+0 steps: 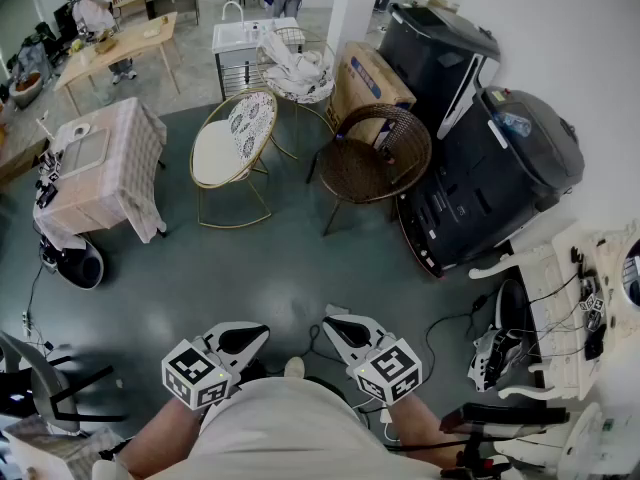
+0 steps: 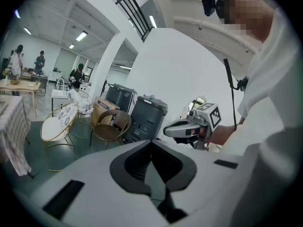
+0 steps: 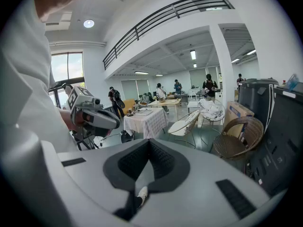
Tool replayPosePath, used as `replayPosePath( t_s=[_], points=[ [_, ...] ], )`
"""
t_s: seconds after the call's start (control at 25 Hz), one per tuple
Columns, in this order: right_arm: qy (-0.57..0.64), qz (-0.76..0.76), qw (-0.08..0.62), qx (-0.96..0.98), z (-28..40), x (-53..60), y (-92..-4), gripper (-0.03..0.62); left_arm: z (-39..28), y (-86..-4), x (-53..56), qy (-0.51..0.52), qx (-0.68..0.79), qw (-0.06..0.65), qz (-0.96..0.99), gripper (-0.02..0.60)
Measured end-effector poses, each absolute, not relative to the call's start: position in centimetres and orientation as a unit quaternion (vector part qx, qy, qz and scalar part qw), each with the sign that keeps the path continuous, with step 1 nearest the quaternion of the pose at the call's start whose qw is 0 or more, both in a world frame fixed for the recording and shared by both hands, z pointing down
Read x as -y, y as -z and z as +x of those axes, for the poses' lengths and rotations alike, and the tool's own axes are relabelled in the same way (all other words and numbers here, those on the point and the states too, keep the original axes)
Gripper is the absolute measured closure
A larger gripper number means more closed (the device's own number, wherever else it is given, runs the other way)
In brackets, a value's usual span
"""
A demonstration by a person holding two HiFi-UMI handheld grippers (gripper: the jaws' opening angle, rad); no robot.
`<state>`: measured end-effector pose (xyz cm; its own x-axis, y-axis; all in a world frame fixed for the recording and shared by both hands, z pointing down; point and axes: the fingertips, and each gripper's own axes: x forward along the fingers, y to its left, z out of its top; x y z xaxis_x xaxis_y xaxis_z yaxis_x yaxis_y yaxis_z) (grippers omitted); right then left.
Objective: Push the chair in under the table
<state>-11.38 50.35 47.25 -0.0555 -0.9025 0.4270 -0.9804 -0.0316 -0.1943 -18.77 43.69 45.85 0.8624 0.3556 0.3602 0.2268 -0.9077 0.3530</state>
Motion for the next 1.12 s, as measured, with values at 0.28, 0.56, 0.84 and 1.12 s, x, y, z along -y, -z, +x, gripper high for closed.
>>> replayPosePath(
  t_s=[0.28,0.56,0.84,1.12],
  points=[
    [-0.233,0.687,0.077,0.684,-9.3,-51.7,-48.2,0.582,-16.3,-46.0,-44.8,-0.215,-0.157,0.146,0.953,0.569],
    [-0.234,0.696,0.078,0.674,-5.1,-48.1,-48.5,0.58,-11.8,-45.8,-41.8,-0.208,-0.18,0.139,0.951,0.569],
    [-0.245,0.711,0.096,0.652,1.9,-39.7,-48.6,0.579,-3.9,-44.0,-33.2,-0.165,-0.219,0.158,0.949,0.569],
    [-0.265,0.713,0.103,0.641,8.1,-28.2,-48.3,0.542,0.2,-42.6,-22.8,-0.154,-0.224,0.152,0.95,0.569]
  ],
)
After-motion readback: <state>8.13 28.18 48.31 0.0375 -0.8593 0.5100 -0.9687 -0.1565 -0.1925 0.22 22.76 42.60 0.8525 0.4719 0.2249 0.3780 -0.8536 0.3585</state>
